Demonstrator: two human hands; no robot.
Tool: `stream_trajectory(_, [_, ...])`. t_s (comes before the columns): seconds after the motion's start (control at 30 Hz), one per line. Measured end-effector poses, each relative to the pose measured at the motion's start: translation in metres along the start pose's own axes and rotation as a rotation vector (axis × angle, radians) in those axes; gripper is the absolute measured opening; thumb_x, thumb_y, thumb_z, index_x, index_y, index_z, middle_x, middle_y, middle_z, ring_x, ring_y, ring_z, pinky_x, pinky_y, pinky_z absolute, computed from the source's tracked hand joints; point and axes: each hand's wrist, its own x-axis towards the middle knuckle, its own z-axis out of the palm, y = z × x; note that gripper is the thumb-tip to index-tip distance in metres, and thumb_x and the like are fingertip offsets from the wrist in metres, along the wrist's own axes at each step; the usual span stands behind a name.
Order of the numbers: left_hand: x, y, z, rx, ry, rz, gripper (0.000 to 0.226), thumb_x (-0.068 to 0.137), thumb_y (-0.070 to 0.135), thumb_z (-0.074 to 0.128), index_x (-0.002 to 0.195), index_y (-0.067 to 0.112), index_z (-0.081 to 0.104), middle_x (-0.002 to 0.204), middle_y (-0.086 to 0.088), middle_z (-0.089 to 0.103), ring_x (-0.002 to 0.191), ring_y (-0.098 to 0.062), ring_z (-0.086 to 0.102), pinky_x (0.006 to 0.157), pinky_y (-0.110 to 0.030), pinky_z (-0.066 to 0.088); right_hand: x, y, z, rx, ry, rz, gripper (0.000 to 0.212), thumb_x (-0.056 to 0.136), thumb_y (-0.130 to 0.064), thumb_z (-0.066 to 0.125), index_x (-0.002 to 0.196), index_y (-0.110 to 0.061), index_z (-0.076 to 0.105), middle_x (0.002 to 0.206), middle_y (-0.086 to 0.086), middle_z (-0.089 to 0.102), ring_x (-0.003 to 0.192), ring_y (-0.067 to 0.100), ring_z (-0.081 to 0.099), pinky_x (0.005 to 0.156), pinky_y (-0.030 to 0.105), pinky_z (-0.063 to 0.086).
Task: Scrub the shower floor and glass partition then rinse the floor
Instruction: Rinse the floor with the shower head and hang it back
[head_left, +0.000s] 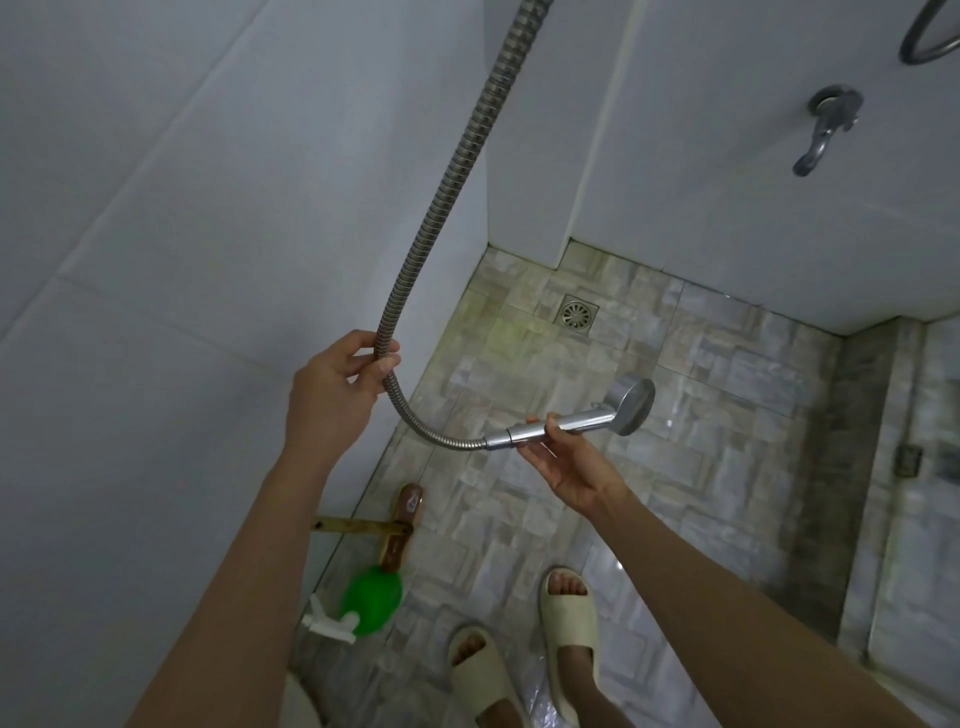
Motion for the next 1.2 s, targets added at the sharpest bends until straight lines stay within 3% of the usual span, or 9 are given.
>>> stream_trajectory(0.17, [0.008, 0.002, 0.004, 0.000, -0.007, -0.006, 0.009, 0.091, 0.025, 0.069, 0.097, 0.031, 0.071, 0.092, 0.008, 0.076, 0.085, -0.012, 0.073, 0.086, -0.040, 0.059, 0.018, -0.022, 0.008, -0.056, -0.022, -0.023, 0.009, 0.096, -0.004, 0.049, 0.095, -0.012, 0.052, 0.090, 0.010, 0.074, 0.081, 0.025, 0.073, 0.070, 0.039, 0.061])
stream_trajectory(0.4, [0.020, 0.010, 0.010, 0.002, -0.012, -0.013, 0.012, 0.092, 0.022, 0.067, 0.096, 0.033, 0.069, 0.095, 0.004, 0.076, 0.086, -0.014, 0.073, 0.087, -0.038, 0.058, 0.035, -0.053, 0.030, -0.186, -0.057, -0.071, 0.012, 0.096, -0.003, 0.050, 0.097, -0.015, 0.051, 0.106, 0.012, 0.066, 0.101, 0.028, 0.064, 0.079, 0.042, 0.057])
stream_trajectory(0.57, [0.027, 0.013, 0.014, 0.009, -0.018, -0.028, 0.010, 0.091, 0.021, 0.068, 0.100, 0.025, 0.071, 0.094, 0.004, 0.076, 0.088, -0.014, 0.073, 0.090, -0.042, 0.057, 0.048, -0.076, 0.051, -0.295, -0.061, -0.137, 0.012, 0.095, -0.005, 0.054, 0.095, -0.017, 0.052, 0.098, 0.008, 0.069, 0.093, 0.023, 0.067, 0.080, 0.040, 0.058])
stream_trajectory(0.67, [0.030, 0.012, 0.016, 0.017, -0.022, -0.019, 0.009, 0.091, 0.023, 0.067, 0.097, 0.030, 0.070, 0.095, 0.003, 0.076, 0.091, -0.014, 0.073, 0.090, -0.045, 0.057, 0.053, -0.088, 0.062, -0.316, -0.058, -0.188, 0.014, 0.094, -0.006, 0.055, 0.092, -0.019, 0.052, 0.096, 0.005, 0.069, 0.092, 0.022, 0.066, 0.085, 0.041, 0.055])
stream_trajectory(0.93, [0.035, 0.012, 0.028, -0.001, -0.027, -0.030, 0.014, 0.091, 0.020, 0.066, 0.091, 0.034, 0.069, 0.097, 0.008, 0.075, 0.090, -0.011, 0.073, 0.093, -0.046, 0.055, 0.061, -0.104, 0.069, -0.303, -0.006, -0.293, 0.016, 0.094, -0.003, 0.054, 0.095, -0.019, 0.049, 0.095, 0.004, 0.068, 0.085, 0.018, 0.066, 0.076, 0.035, 0.057])
stream_trajectory(1.07, [0.035, 0.011, 0.031, 0.008, -0.046, -0.029, 0.013, 0.091, 0.020, 0.066, 0.091, 0.033, 0.069, 0.096, 0.009, 0.076, 0.095, -0.013, 0.072, 0.096, -0.049, 0.053, 0.064, -0.100, 0.067, -0.258, 0.047, -0.330, 0.021, 0.094, -0.002, 0.054, 0.106, -0.017, 0.047, 0.095, 0.004, 0.067, 0.085, 0.018, 0.066, 0.071, 0.033, 0.058])
stream_trajectory(1.2, [0.036, 0.010, 0.030, 0.008, -0.039, -0.020, 0.014, 0.091, 0.021, 0.066, 0.091, 0.034, 0.069, 0.096, 0.010, 0.076, 0.097, -0.014, 0.071, 0.097, -0.050, 0.052, 0.063, -0.092, 0.071, -0.272, 0.053, -0.344, 0.019, 0.094, -0.003, 0.055, 0.097, -0.020, 0.048, 0.095, 0.002, 0.067, 0.085, 0.016, 0.065, 0.073, 0.033, 0.057])
